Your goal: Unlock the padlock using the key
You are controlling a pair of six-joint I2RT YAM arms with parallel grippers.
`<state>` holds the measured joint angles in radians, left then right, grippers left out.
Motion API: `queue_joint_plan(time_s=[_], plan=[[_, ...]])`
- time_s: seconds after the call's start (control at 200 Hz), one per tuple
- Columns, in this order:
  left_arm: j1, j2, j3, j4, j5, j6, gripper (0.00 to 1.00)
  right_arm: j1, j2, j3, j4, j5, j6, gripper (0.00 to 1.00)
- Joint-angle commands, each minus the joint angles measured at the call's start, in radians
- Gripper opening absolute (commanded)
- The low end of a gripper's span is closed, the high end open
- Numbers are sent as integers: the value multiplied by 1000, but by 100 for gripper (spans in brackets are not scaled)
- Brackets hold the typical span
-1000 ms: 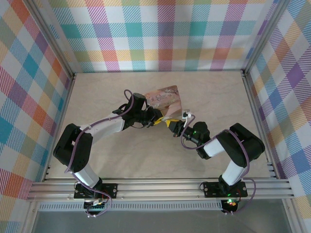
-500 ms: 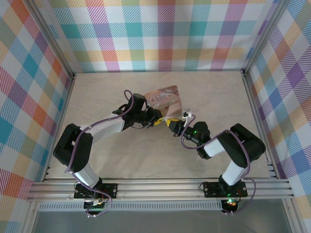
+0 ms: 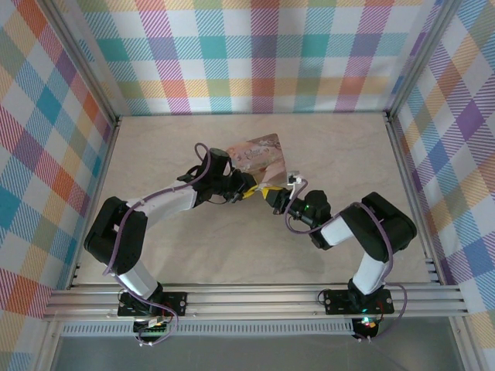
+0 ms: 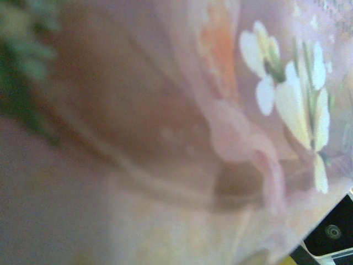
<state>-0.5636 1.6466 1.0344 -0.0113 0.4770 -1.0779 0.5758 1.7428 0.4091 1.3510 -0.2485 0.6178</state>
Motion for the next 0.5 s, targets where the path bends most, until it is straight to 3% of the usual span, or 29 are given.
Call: queue_joint_plan(time_s=[0.0, 0.5], plan=[[-7, -39, -2, 59, 64, -25, 6, 16, 22, 36, 56, -35, 11, 0], [-6, -48, 0, 59, 54, -25, 6, 28, 76, 28, 56, -51, 3, 0]])
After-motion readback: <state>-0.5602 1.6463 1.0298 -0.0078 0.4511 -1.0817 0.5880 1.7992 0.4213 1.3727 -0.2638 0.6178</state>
